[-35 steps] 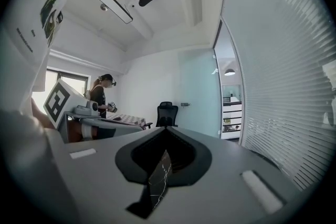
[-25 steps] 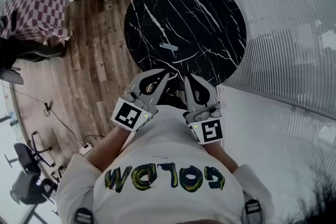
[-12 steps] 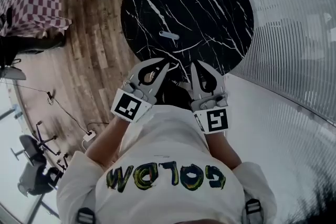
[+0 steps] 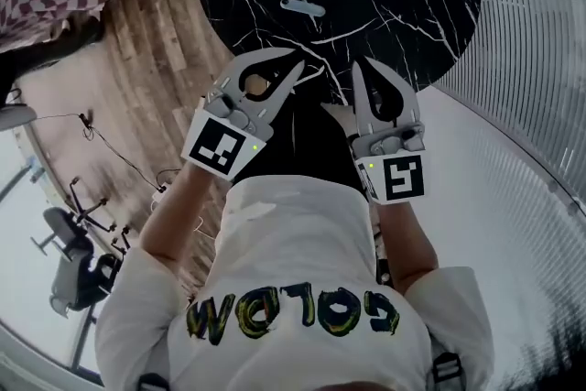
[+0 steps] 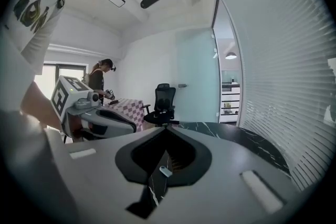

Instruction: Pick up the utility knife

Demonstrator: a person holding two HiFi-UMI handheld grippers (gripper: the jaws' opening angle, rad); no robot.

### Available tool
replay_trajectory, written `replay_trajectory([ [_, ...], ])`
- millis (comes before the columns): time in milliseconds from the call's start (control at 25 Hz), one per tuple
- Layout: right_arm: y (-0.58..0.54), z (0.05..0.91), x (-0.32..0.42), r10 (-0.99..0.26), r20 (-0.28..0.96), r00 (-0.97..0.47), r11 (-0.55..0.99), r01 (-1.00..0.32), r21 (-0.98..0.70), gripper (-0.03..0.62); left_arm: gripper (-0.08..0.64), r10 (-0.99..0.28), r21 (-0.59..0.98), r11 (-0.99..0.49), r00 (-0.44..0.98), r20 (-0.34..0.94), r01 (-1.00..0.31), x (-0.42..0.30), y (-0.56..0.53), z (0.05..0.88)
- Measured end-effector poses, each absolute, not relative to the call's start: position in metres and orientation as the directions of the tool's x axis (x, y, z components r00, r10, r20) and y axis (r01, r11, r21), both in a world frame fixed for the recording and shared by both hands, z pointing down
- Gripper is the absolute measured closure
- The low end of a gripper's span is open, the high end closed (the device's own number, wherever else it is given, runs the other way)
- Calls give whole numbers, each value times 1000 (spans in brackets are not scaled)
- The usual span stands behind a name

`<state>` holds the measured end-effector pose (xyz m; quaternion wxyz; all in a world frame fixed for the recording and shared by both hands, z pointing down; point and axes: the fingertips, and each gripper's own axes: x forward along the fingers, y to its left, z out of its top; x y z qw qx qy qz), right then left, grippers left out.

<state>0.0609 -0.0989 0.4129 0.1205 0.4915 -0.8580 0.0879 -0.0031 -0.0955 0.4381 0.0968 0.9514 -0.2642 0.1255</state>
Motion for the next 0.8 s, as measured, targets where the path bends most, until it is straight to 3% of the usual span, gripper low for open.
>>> replay_trajectory([
  [440, -108, 508, 56, -799, 355, -485, 493, -867, -75, 591, 519, -427, -26, -885, 786, 448, -466, -3, -108, 531],
  [800, -111, 567, 65, -787, 395, -474, 472, -875, -109, 591, 492, -406, -261, -914, 694, 595, -310, 6, -125, 614],
])
